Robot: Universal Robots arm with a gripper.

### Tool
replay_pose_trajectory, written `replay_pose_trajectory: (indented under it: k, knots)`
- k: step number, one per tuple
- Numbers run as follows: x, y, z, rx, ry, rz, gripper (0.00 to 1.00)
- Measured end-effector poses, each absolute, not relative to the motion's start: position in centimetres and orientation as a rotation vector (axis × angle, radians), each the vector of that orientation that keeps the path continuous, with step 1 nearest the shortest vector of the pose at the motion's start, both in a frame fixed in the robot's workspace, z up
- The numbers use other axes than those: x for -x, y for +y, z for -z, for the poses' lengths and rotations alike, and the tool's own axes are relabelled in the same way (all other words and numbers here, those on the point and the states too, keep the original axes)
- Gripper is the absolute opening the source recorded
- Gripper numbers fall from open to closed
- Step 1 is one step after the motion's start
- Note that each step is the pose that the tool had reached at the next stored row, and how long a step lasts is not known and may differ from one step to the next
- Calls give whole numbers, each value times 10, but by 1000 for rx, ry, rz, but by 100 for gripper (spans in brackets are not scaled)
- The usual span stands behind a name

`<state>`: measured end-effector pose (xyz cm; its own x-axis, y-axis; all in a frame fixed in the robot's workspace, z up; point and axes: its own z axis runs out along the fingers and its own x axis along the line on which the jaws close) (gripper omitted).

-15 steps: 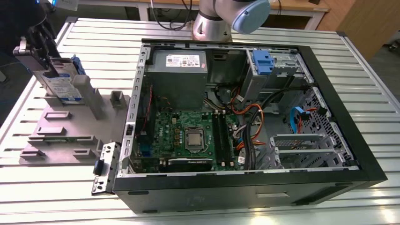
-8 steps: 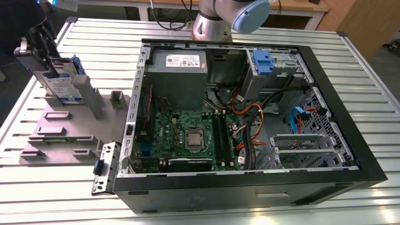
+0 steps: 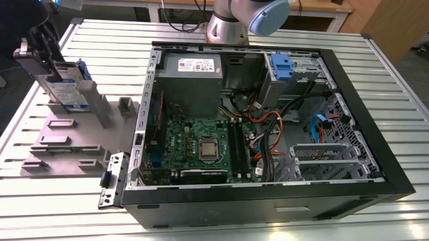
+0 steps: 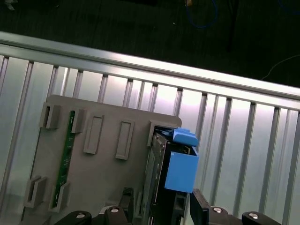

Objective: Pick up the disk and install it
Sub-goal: 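Pick up the disk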

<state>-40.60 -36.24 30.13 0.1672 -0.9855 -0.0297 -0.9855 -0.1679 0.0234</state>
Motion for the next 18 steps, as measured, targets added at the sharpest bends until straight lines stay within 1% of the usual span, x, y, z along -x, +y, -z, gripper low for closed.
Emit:
replay_pose_trajectory:
  k: [2,4,6,7,17,18]
  knots:
    - [406,-362,-301,2399,2026,-59,58]
    - [406,-362,-302,2399,2026,-59,45]
    - [406,-362,-302,2399,2026,-59,45]
    - [406,-362,-302,2399,2026,-59,39]
    - [406,-362,-302,2391,2034,-59,40]
    - [406,-362,-302,2391,2035,-59,46]
